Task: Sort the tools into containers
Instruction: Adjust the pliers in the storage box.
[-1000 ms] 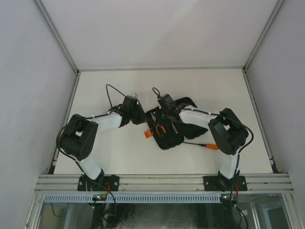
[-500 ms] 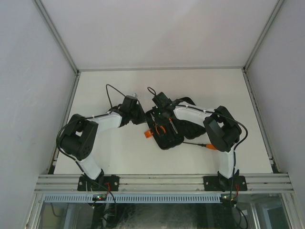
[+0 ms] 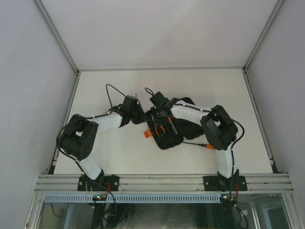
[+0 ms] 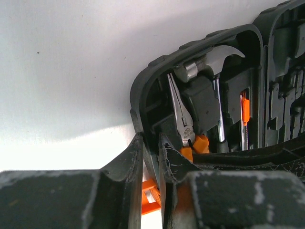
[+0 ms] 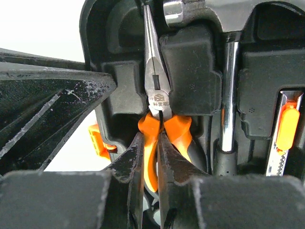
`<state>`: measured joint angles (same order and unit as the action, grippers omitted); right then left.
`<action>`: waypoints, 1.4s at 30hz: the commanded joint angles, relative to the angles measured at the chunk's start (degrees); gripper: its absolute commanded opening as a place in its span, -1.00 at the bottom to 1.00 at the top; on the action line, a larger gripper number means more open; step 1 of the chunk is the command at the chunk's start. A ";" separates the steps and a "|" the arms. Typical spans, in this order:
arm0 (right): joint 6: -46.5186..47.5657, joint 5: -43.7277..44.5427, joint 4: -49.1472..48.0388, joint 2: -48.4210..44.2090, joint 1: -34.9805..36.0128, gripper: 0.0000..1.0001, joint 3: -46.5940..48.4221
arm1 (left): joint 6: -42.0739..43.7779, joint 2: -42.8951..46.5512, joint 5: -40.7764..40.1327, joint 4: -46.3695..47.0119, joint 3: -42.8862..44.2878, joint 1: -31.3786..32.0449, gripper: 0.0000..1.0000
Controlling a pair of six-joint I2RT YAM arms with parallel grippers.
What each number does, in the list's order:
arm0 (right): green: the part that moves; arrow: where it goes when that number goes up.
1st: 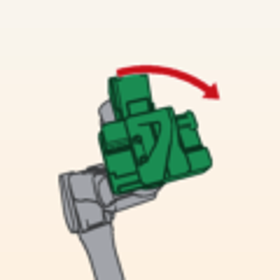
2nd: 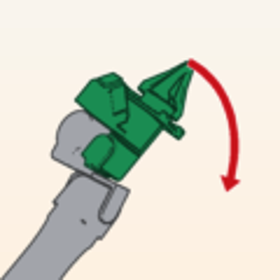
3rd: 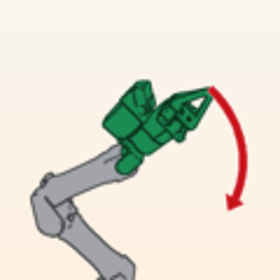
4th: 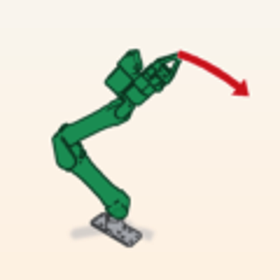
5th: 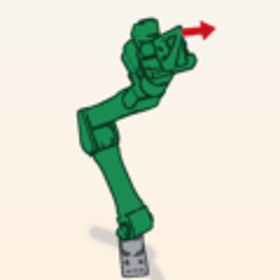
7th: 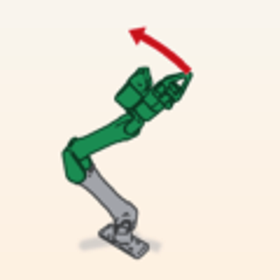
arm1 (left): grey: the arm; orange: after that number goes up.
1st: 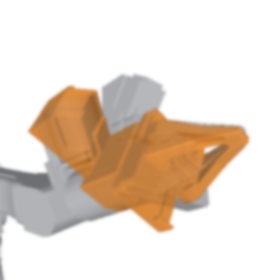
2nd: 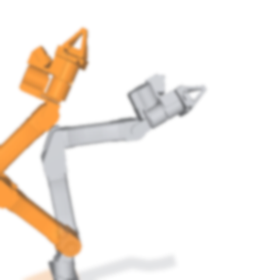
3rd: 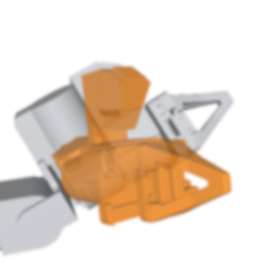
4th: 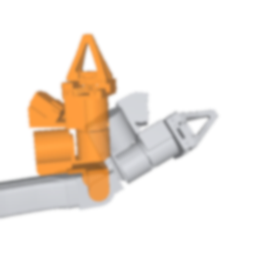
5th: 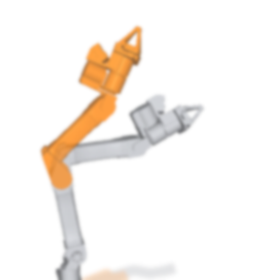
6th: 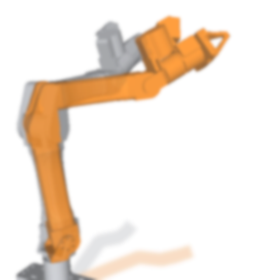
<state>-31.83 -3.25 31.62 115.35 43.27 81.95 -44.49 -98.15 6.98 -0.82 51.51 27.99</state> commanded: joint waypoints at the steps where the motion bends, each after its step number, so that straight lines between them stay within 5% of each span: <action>1: 3.36 1.42 -0.12 4.08 2.33 -1.00 -4.04 | 0.54 -0.23 0.01 -0.55 0.06 1.54 -0.77; 9: 6.59 0.22 -7.69 -9.37 1.56 -0.53 -5.04 | 0.68 -0.07 -0.74 -1.20 -0.02 0.72 -0.77; 16: 5.56 0.23 -9.16 -13.67 -0.36 -0.38 -6.43 | 0.90 0.00 -0.46 -1.41 0.24 0.40 -0.78; 22: 4.52 -2.48 -8.96 -11.82 -1.30 -0.60 -6.80 | 0.90 -0.20 -0.23 -1.46 0.39 0.41 -0.77; 42: 3.69 -2.38 -5.67 -5.60 -1.10 -0.76 -5.20 | 0.98 -0.46 0.25 -1.45 0.80 0.49 -0.78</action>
<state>-27.49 -7.46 24.95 109.30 42.06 75.35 -44.49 -98.08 6.70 -0.73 51.55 28.10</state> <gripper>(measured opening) 0.127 0.185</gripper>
